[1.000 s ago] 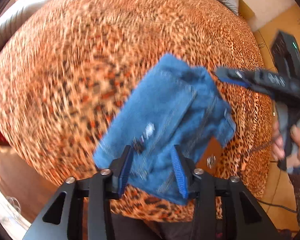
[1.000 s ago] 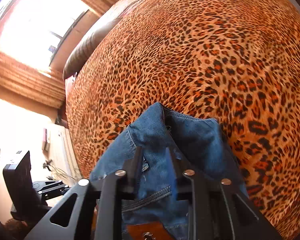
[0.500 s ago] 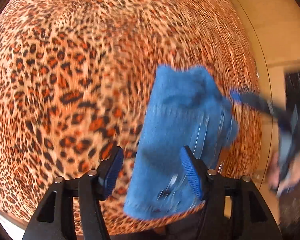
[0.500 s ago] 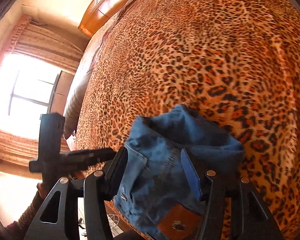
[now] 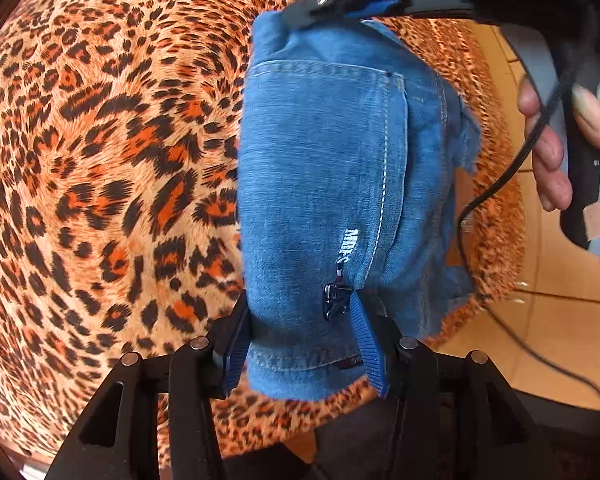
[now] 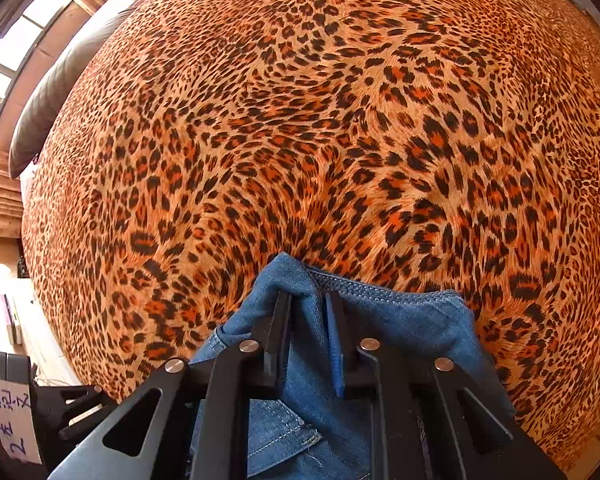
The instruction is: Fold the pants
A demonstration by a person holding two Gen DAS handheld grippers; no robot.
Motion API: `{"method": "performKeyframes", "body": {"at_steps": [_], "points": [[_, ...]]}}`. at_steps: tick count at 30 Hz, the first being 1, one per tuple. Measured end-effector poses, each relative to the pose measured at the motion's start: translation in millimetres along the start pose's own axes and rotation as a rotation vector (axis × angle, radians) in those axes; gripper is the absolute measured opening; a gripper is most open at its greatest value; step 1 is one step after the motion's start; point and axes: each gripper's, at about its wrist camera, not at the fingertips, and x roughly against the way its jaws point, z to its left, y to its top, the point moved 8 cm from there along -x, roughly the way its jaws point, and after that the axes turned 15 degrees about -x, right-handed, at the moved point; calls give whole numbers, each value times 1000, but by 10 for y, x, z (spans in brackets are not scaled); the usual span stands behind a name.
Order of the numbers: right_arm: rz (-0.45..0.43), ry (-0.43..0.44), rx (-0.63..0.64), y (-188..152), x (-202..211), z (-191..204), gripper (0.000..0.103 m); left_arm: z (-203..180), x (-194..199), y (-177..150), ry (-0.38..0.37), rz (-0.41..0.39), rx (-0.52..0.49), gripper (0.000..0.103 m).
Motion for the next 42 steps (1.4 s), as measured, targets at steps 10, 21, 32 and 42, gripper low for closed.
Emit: {"method": "performKeyframes", "body": {"at_steps": [10, 21, 32, 42], "points": [[-196, 134, -685, -1123, 842, -1643, 70, 639, 494, 802, 13, -70, 15, 67], [-208, 151, -798, -1395, 252, -1569, 16, 404, 63, 1291, 260, 18, -39, 55], [-144, 445, -829, -2088, 476, -1338, 67, 125, 256, 345, 111, 29, -30, 63], [-82, 307, -701, -2468, 262, -1055, 34, -118, 92, -22, 324, -35, -110, 45]]}}
